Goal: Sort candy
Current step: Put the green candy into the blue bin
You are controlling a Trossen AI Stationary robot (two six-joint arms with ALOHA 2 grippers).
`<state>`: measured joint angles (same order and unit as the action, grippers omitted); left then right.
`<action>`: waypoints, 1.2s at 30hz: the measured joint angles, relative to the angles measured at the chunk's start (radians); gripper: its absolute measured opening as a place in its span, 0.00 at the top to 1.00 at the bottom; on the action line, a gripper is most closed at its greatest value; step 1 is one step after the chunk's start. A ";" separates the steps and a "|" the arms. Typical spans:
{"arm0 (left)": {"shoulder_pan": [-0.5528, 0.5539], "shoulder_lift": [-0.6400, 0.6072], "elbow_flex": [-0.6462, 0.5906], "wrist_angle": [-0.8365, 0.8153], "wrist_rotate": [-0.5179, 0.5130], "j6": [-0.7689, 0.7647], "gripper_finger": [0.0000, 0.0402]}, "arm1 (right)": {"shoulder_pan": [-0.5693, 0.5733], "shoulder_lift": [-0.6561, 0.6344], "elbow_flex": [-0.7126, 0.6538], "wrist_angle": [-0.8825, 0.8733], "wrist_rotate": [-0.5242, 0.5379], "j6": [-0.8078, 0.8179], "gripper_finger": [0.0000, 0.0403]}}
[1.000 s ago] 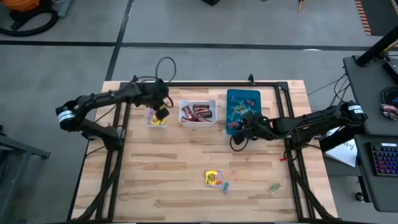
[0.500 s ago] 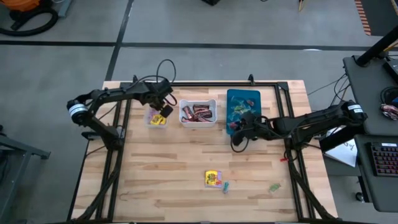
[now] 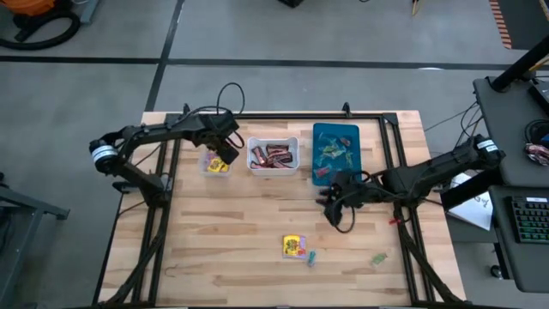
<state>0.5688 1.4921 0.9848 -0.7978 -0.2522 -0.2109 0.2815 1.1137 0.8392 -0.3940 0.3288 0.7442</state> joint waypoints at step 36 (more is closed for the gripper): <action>-0.884 -0.277 0.001 0.166 -0.363 -0.360 0.65 | 0.658 0.065 -0.013 -0.364 -0.371 0.416 0.67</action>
<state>-0.3156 1.2149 0.9855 -0.6314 -0.6151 -0.5711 0.9391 1.1788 0.8261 -0.7582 -0.0421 1.1598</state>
